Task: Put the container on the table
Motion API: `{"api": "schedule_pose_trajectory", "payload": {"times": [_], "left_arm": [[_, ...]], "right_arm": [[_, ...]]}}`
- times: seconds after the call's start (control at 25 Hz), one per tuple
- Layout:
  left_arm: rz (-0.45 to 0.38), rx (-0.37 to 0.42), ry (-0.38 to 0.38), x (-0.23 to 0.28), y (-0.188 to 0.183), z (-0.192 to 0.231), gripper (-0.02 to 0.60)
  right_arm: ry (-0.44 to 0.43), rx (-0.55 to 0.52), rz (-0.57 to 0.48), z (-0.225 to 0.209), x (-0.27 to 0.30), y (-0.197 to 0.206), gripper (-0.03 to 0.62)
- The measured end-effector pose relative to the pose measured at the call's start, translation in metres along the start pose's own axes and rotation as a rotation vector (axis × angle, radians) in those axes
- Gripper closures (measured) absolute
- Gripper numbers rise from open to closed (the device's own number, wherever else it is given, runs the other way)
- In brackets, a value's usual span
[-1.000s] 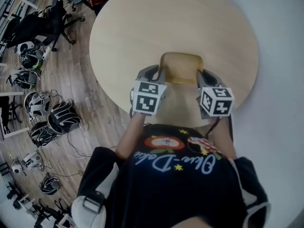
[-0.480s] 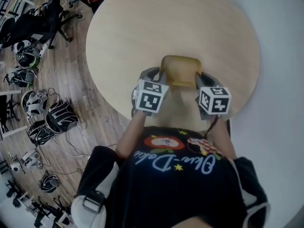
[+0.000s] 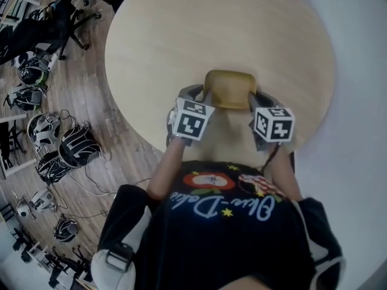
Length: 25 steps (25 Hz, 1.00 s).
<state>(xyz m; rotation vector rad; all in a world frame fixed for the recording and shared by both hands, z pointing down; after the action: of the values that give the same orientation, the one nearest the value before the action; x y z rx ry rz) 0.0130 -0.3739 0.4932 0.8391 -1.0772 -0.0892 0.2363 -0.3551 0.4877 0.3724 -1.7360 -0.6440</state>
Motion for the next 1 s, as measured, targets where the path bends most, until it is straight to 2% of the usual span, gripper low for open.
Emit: {"api": "schedule_pose_trajectory", "payload": {"times": [0.16,0.52,0.64,0.84,1.0], "left_arm": [[0.05,0.001,0.013,0.002,0.001,0.003,0.525],[0.056,-0.01,0.02,0.005,-0.001,0.009,0.518],[0.057,-0.016,0.016,0.003,0.0,0.012,0.497],[0.021,-0.023,-0.006,-0.006,0.002,0.011,0.495],[-0.055,-0.028,-0.085,-0.022,-0.001,0.013,0.495]], "right_arm": [[-0.008,0.019,0.013,0.001,0.005,-0.001,0.562],[-0.012,0.055,0.02,0.0,0.013,0.0,0.55],[-0.007,0.069,0.017,0.0,0.012,0.0,0.539],[0.014,0.075,-0.014,-0.002,0.006,0.002,0.537],[0.078,0.071,-0.1,-0.005,-0.012,-0.005,0.537]]}}
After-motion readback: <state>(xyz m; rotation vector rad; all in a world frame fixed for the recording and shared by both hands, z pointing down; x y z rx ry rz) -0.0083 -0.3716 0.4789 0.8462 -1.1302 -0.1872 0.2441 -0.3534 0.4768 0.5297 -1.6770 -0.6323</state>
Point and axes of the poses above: the fingertips, and each gripper's own axes: x forward along the fingers, z to its left, y out of its underside, the point moved 9 cm from there along -x, backward along the fingers, and after that the axes turned 2 degrees about y, right-handed, at the moved point
